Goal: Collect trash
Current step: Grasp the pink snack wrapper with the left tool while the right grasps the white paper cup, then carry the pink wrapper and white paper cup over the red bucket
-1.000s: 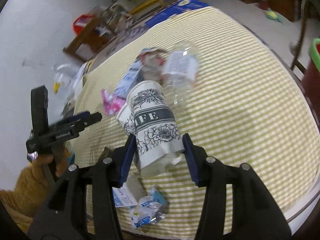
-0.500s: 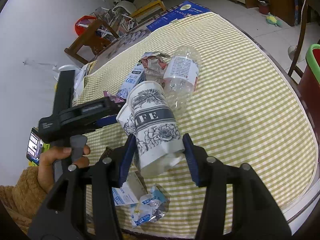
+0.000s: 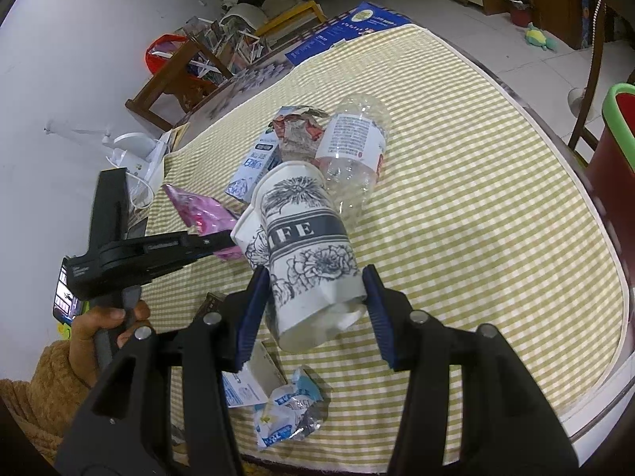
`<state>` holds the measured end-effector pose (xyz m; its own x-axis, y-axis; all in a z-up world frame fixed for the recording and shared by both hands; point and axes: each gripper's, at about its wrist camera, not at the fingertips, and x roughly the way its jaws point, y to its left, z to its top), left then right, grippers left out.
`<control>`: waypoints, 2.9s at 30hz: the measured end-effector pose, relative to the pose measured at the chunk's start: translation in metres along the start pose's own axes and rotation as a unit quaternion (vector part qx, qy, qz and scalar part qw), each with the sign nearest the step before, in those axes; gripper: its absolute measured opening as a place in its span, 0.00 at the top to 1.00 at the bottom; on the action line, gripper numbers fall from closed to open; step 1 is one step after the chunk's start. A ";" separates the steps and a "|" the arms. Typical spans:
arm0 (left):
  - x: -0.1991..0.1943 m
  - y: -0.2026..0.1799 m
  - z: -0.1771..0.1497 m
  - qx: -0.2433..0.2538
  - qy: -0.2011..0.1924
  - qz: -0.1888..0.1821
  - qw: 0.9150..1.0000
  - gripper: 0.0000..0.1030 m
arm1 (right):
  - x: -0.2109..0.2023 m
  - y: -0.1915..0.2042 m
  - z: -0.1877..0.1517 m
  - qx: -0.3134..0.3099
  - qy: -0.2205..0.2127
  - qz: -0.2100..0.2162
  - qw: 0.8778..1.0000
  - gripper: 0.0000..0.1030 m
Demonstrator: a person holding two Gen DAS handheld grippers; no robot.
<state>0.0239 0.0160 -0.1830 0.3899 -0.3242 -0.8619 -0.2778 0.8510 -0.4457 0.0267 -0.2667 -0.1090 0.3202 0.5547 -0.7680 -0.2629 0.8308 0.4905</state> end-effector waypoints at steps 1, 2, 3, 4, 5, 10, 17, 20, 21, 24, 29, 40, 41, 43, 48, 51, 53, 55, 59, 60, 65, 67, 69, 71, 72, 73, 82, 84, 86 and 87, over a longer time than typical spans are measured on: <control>-0.005 0.000 0.002 0.003 -0.007 0.002 1.000 0.89 | 0.000 0.000 0.001 0.000 -0.002 0.000 1.000 0.54; -0.012 0.001 0.003 0.007 -0.015 0.005 1.000 0.89 | 0.000 0.000 0.001 -0.001 -0.003 0.000 1.000 0.54; -0.017 0.000 0.004 0.015 -0.025 0.012 1.000 0.89 | 0.001 0.001 0.001 -0.001 -0.003 0.001 1.000 0.54; -0.021 -0.004 0.005 0.025 -0.035 0.020 0.999 0.89 | 0.001 0.001 0.001 -0.001 -0.003 0.002 1.000 0.54; -0.026 -0.009 0.005 0.038 -0.045 0.030 0.998 0.89 | 0.002 0.000 0.002 -0.001 -0.004 0.002 1.000 0.54; -0.046 -0.039 0.004 0.105 -0.084 0.046 0.990 0.89 | -0.002 0.001 0.005 -0.003 -0.018 -0.002 1.000 0.54; -0.062 -0.079 0.001 0.155 -0.106 0.023 0.982 0.89 | -0.014 0.014 0.014 -0.028 -0.051 -0.016 0.998 0.54; -0.066 -0.086 0.001 0.165 -0.117 0.023 0.979 0.89 | -0.020 0.014 0.017 -0.034 -0.064 -0.021 0.997 0.54; -0.069 -0.087 0.000 0.166 -0.123 0.025 0.978 0.88 | -0.021 0.012 0.017 -0.032 -0.067 -0.024 0.997 0.54; -0.074 -0.088 0.000 0.168 -0.129 0.028 0.977 0.88 | -0.023 0.007 0.017 -0.023 -0.071 -0.027 0.997 0.54; -0.076 -0.092 -0.003 0.170 -0.128 0.021 0.977 0.88 | -0.028 0.003 0.017 -0.020 -0.079 -0.030 0.996 0.54; -0.070 -0.119 -0.009 0.190 -0.125 0.012 0.974 0.88 | -0.040 -0.015 0.017 -0.008 -0.085 -0.037 0.996 0.54; -0.070 -0.121 -0.009 0.191 -0.125 0.012 0.974 0.88 | -0.041 -0.017 0.017 -0.007 -0.086 -0.038 0.996 0.54; -0.069 -0.126 -0.010 0.194 -0.124 0.011 0.973 0.88 | -0.043 -0.023 0.018 -0.004 -0.087 -0.040 0.995 0.54; -0.064 -0.137 -0.013 0.198 -0.121 0.009 0.973 0.88 | -0.050 -0.038 0.020 0.002 -0.089 -0.041 0.995 0.54; -0.060 -0.146 -0.015 0.201 -0.120 0.009 0.972 0.88 | -0.054 -0.049 0.021 0.006 -0.090 -0.042 0.995 0.54; -0.058 -0.151 -0.016 0.203 -0.118 0.010 0.972 0.88 | -0.056 -0.052 0.021 0.009 -0.091 -0.042 0.995 0.54; -0.057 -0.156 -0.016 0.204 -0.117 0.011 0.972 0.88 | -0.060 -0.058 0.024 0.010 -0.093 -0.043 0.995 0.54; -0.057 -0.170 -0.016 0.208 -0.124 0.009 0.970 0.88 | -0.069 -0.067 0.029 0.008 -0.100 -0.045 0.994 0.54; -0.057 -0.173 -0.016 0.208 -0.125 0.009 0.970 0.88 | -0.070 -0.070 0.030 0.008 -0.101 -0.045 0.994 0.54; -0.053 -0.190 -0.015 0.212 -0.128 0.011 0.969 0.88 | -0.078 -0.083 0.035 0.009 -0.105 -0.043 0.993 0.54; -0.053 -0.194 -0.015 0.213 -0.129 0.011 0.969 0.88 | -0.080 -0.087 0.038 0.010 -0.107 -0.042 0.993 0.54; -0.052 -0.201 -0.015 0.215 -0.130 0.014 0.968 0.88 | -0.082 -0.091 0.041 0.010 -0.107 -0.040 0.993 0.54; -0.050 -0.205 -0.015 0.216 -0.130 0.016 0.968 0.88 | -0.082 -0.093 0.043 0.010 -0.107 -0.038 0.994 0.54; -0.049 -0.206 -0.014 0.215 -0.130 0.017 0.968 0.88 | -0.082 -0.095 0.043 0.009 -0.106 -0.036 0.994 0.54; -0.048 -0.207 -0.014 0.214 -0.130 0.018 0.968 0.88 | -0.081 -0.096 0.045 0.009 -0.104 -0.035 0.994 0.54; -0.038 -0.210 -0.014 0.203 -0.121 0.030 0.971 0.88 | -0.075 -0.108 0.050 0.007 -0.090 -0.033 0.995 0.54; -0.037 -0.210 -0.015 0.200 -0.121 0.023 0.972 0.88 | -0.074 -0.110 0.051 0.006 -0.088 -0.034 0.996 0.54; -0.035 -0.212 -0.015 0.200 -0.120 0.019 0.972 0.88 | -0.073 -0.113 0.052 0.005 -0.085 -0.034 0.996 0.54; -0.034 -0.213 -0.015 0.201 -0.119 0.018 0.972 0.88 | -0.073 -0.114 0.052 0.005 -0.085 -0.034 0.996 0.54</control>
<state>0.0568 -0.1607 -0.0623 0.5915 -0.2261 -0.7740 0.0506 0.9684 -0.2442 0.0810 -0.3999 -0.0873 0.4870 0.4951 -0.7195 -0.2257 0.8672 0.4440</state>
